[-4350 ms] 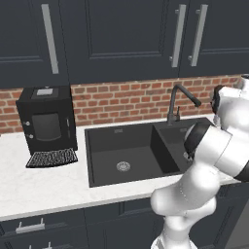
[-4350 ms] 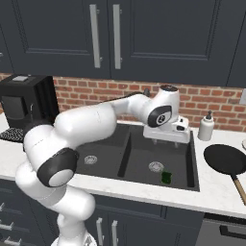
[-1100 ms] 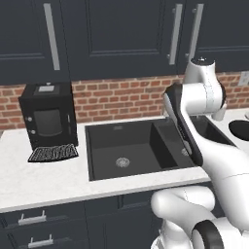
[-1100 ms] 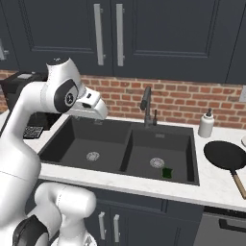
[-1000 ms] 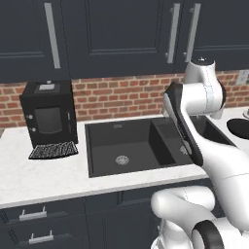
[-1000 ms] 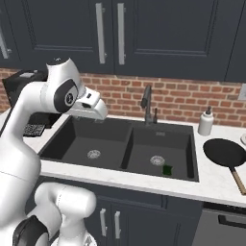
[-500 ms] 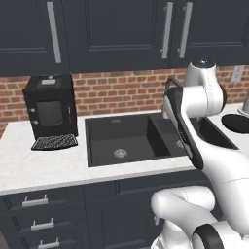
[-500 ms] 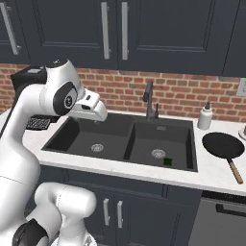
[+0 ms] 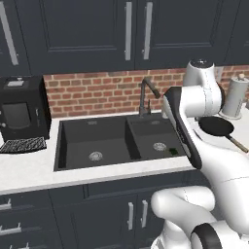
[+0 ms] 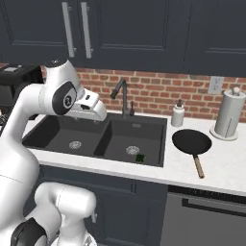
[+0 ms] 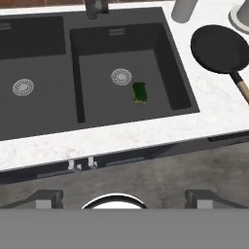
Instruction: Pick the pan and sponge and place them into the sink. Then turn on the water.
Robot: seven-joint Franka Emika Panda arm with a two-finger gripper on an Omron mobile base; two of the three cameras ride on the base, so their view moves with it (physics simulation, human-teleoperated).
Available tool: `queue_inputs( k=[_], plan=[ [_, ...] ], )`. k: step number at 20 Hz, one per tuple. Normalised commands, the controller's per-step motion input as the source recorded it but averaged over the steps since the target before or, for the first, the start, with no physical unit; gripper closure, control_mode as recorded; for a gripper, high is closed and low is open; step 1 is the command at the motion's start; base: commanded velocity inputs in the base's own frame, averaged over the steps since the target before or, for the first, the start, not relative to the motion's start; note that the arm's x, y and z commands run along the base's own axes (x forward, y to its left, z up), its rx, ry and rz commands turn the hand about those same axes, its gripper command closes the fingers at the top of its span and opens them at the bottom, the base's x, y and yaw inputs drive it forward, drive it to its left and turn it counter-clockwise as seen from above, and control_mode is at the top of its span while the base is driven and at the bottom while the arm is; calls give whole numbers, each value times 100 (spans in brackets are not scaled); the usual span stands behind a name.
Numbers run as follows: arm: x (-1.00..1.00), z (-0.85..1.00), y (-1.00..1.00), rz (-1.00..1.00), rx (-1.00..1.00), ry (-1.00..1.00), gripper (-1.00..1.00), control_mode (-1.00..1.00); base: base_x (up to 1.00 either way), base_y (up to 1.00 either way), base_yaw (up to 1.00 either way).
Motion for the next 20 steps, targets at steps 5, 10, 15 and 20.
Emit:
queue_inputs(
  k=[5, 10, 15, 20],
  plan=[
    [0, 0, 0, 0, 0, 0, -100, 100, 0, -61, 0],
    [0, 0, 0, 0, 0, 0, -100, 100, 15, -16, 0],
    [0, 0, 0, 0, 0, 0, -100, 100, 39, 0, 0],
    [0, 0, 0, 0, 0, 0, -100, 100, 66, -19, 0]
  ],
)
